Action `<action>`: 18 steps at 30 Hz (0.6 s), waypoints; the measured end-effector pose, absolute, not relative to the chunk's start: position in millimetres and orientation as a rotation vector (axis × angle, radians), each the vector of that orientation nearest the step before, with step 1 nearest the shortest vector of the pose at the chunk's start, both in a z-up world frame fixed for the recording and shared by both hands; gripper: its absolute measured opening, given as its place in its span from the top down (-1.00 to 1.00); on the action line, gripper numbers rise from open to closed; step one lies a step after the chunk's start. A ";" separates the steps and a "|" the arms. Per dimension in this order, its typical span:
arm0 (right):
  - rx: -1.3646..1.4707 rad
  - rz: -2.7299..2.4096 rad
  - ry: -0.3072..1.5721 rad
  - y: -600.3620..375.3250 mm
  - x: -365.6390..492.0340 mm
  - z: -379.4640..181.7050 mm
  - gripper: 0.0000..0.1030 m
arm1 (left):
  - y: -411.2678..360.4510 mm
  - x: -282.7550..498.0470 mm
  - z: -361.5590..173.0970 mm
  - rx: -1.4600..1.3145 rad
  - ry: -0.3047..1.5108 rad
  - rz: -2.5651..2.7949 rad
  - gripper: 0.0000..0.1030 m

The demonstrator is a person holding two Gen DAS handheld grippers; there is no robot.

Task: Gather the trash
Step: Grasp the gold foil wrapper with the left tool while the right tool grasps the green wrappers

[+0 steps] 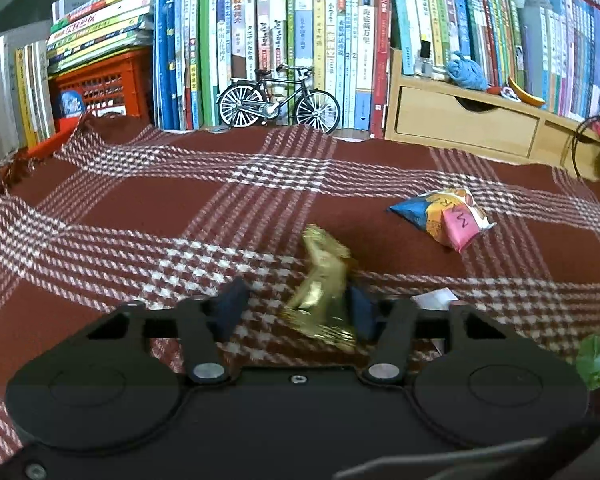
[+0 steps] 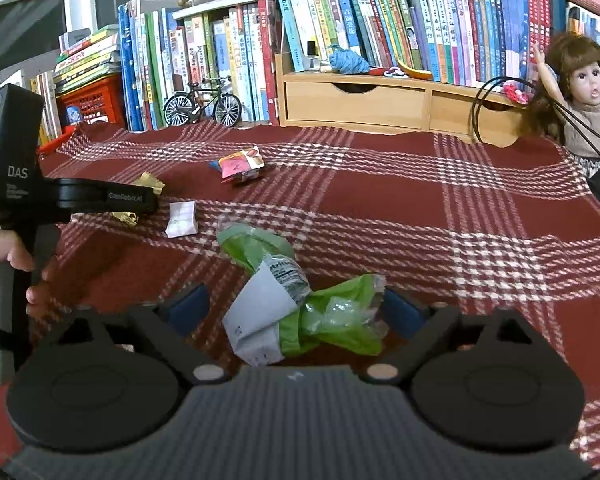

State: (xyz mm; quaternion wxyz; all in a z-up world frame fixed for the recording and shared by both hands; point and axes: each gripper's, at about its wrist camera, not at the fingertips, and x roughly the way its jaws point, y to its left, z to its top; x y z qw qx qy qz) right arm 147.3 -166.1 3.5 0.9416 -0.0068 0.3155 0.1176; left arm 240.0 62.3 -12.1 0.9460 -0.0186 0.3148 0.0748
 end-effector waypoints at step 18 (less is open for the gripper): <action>-0.069 0.289 0.573 -156.0 119.5 21.1 -0.49 | 55.9 184.8 12.6 -0.050 0.603 0.086 0.49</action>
